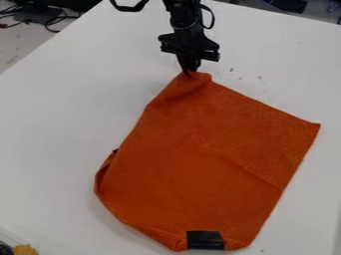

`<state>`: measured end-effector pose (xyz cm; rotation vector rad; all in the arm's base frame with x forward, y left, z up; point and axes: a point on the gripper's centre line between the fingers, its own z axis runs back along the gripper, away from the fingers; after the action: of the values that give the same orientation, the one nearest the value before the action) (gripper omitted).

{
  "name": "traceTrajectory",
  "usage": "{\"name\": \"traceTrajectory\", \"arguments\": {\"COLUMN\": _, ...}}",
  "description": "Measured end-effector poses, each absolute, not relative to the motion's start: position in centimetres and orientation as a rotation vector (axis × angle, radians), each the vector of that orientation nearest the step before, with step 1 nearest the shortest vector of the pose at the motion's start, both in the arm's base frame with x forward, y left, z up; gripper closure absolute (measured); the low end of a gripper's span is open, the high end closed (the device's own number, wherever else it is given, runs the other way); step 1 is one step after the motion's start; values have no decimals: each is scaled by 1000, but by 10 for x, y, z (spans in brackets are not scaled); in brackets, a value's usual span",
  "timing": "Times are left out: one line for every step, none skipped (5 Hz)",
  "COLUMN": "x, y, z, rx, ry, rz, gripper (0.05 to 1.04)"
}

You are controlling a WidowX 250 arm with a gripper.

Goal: Unfold the cloth from top of the table

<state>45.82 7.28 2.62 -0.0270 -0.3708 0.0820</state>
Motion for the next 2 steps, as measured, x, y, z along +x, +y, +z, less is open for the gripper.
{"name": "traceTrajectory", "arguments": {"x": 473, "y": 72, "z": 18, "rx": -45, "ry": -366, "rz": 46, "gripper": 1029}}
{"name": "traceTrajectory", "arguments": {"x": 479, "y": 77, "z": 19, "rx": -23, "ry": -353, "rz": 30, "gripper": 1029}}
